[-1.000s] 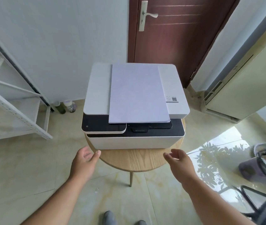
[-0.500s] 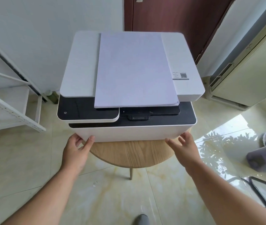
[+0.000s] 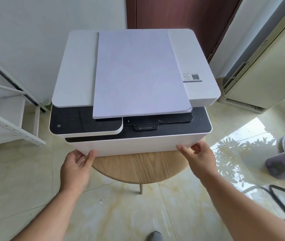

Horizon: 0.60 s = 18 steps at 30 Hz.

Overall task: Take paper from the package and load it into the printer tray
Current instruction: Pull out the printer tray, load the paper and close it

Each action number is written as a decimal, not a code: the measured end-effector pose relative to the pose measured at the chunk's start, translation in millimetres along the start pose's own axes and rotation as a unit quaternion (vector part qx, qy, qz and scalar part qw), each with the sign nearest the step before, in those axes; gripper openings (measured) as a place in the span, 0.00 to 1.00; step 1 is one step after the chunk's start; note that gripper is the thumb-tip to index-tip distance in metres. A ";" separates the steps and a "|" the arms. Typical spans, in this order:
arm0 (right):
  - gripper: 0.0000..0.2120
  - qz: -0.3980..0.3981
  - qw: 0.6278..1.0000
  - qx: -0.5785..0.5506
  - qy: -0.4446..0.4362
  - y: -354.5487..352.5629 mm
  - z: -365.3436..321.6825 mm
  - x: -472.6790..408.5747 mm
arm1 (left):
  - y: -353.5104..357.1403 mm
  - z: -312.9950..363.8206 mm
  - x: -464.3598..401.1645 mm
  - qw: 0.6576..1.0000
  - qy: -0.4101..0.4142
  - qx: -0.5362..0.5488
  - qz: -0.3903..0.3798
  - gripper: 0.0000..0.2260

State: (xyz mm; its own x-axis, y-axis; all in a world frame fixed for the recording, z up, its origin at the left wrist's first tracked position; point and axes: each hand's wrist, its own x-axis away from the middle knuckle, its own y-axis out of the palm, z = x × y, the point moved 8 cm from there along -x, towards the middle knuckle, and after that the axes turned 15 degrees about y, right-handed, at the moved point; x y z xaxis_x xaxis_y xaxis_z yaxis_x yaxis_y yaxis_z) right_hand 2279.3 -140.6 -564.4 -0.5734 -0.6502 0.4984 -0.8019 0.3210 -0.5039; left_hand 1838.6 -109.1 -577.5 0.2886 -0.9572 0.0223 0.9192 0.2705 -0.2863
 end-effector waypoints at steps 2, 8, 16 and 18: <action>0.28 0.007 1.000 0.005 -0.001 -0.7 1.1 -1.0 | 0.2 1.7 0.8 1.000 0.002 0.003 0.005 0.19; 0.31 0.026 0.999 0.017 0.006 -2.7 7.6 -4.3 | -0.9 3.9 2.3 1.000 0.006 -0.011 0.006 0.18; 0.29 0.004 0.999 -0.032 0.017 2.3 11.4 -1.1 | -4.5 3.6 -4.3 1.000 0.008 0.008 -0.010 0.29; 0.30 -0.006 0.999 -0.042 0.007 3.4 9.6 -2.6 | -4.2 3.0 -3.2 1.000 0.009 0.019 -0.008 0.30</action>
State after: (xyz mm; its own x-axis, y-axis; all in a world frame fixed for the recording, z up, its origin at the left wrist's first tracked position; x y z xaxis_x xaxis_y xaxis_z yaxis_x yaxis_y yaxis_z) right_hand 2279.7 -144.5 -574.2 -0.5659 -0.6450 0.5136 -0.8194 0.3710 -0.4369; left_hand 1834.7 -106.9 -573.5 0.2692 -0.9630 0.0101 0.9331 0.2582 -0.2504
